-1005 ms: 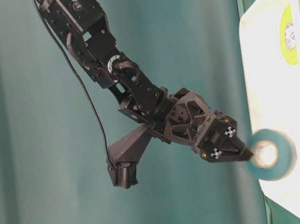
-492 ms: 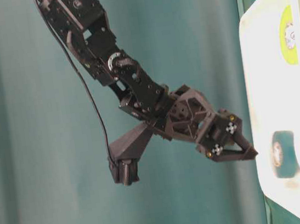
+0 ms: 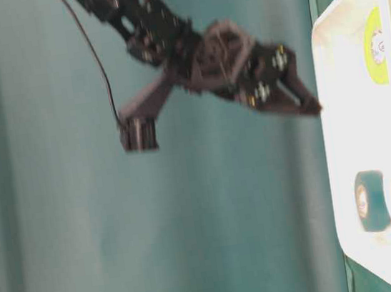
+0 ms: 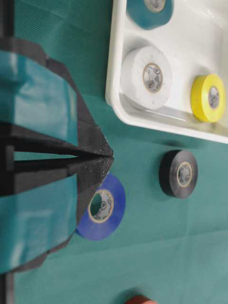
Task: Put the tape into the white case with the right arm.
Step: 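Carry the teal roll into the tray's upper left corner and release, then retract the open right gripper to the right side of the table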
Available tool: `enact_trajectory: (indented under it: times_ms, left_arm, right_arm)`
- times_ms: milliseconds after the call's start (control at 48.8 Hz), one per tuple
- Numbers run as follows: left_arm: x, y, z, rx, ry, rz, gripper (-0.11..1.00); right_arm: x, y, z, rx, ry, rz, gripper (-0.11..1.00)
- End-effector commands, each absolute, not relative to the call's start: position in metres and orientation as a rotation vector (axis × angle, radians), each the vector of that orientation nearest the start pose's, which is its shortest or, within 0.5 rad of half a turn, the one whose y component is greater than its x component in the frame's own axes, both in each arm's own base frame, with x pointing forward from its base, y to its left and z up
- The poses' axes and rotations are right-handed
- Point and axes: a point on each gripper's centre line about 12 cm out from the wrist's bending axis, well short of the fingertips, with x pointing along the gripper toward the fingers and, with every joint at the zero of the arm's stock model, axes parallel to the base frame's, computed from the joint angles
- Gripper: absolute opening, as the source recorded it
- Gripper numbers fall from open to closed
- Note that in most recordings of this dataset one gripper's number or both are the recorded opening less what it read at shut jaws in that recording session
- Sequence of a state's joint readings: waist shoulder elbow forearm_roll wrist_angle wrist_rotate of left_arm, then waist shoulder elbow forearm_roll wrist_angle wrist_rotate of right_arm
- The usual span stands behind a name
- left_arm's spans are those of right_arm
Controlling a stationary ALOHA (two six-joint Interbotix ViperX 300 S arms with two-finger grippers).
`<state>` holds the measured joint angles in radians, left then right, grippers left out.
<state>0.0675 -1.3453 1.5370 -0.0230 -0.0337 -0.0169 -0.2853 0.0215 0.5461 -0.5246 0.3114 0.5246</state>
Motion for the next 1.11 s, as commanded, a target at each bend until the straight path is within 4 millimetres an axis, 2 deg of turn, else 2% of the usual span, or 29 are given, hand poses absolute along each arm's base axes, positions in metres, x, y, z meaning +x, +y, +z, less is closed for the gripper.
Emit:
enact_trajectory:
  times_ms: [0,185,656,882,1087]
  left_arm:
    - [0.133,0.010,0.181,-0.045,0.147,0.074,0.00]
    - [0.133,0.010,0.181,-0.046,0.147,0.074,0.00]
    - [0.133,0.010,0.181,-0.046,0.147,0.074,0.00]
    - [0.133,0.010,0.182,-0.045,0.146,0.074,0.00]
    - [0.133,0.009,0.181,-0.045,0.147,0.074,0.00]
  right_arm:
    - [0.362,-0.125,0.193,0.073,0.800,-0.420,0.71]
    - [0.327,-0.113,0.189,0.075,0.806,-0.410,0.71]
    - [0.239,-0.078,0.184,0.090,0.664,-0.336,0.71]
    - [0.213,-0.068,0.182,0.131,0.597,-0.336,0.70]
    - [0.205,-0.065,0.175,0.138,0.608,-0.336,0.70]
